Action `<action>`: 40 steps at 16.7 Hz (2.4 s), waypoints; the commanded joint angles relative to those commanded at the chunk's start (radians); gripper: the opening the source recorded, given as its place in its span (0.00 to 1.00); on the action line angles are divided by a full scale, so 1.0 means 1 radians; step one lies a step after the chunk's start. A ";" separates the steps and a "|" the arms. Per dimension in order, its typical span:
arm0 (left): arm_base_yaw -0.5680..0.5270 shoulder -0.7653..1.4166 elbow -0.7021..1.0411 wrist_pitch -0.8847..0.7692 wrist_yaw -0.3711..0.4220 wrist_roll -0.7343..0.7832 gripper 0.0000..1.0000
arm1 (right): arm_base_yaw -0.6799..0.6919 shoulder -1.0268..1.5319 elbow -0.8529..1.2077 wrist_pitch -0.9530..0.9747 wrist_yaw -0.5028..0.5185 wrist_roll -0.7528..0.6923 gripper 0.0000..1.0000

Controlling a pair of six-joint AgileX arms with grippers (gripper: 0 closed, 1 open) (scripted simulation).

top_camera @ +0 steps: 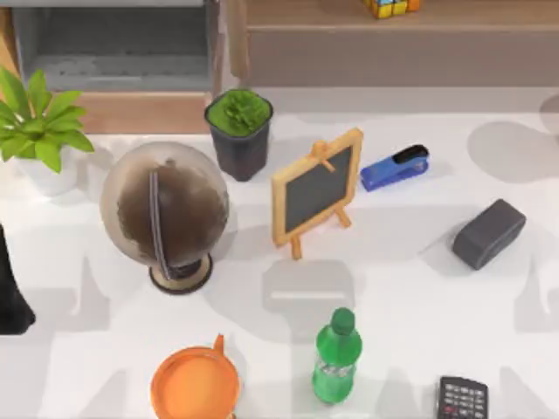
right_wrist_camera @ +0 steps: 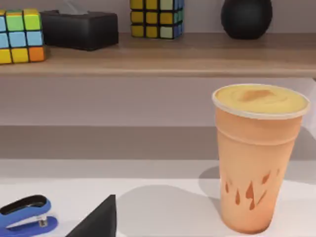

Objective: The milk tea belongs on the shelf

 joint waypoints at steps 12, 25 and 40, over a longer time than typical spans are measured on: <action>0.000 0.000 0.000 0.000 0.000 0.000 1.00 | -0.074 0.566 0.128 0.486 -0.059 0.005 1.00; 0.000 0.000 0.000 0.000 0.000 0.000 1.00 | -0.219 1.890 0.375 1.477 -0.182 -0.011 1.00; 0.000 0.000 0.000 0.000 0.000 0.000 1.00 | -0.248 2.208 0.490 1.718 -0.206 0.002 1.00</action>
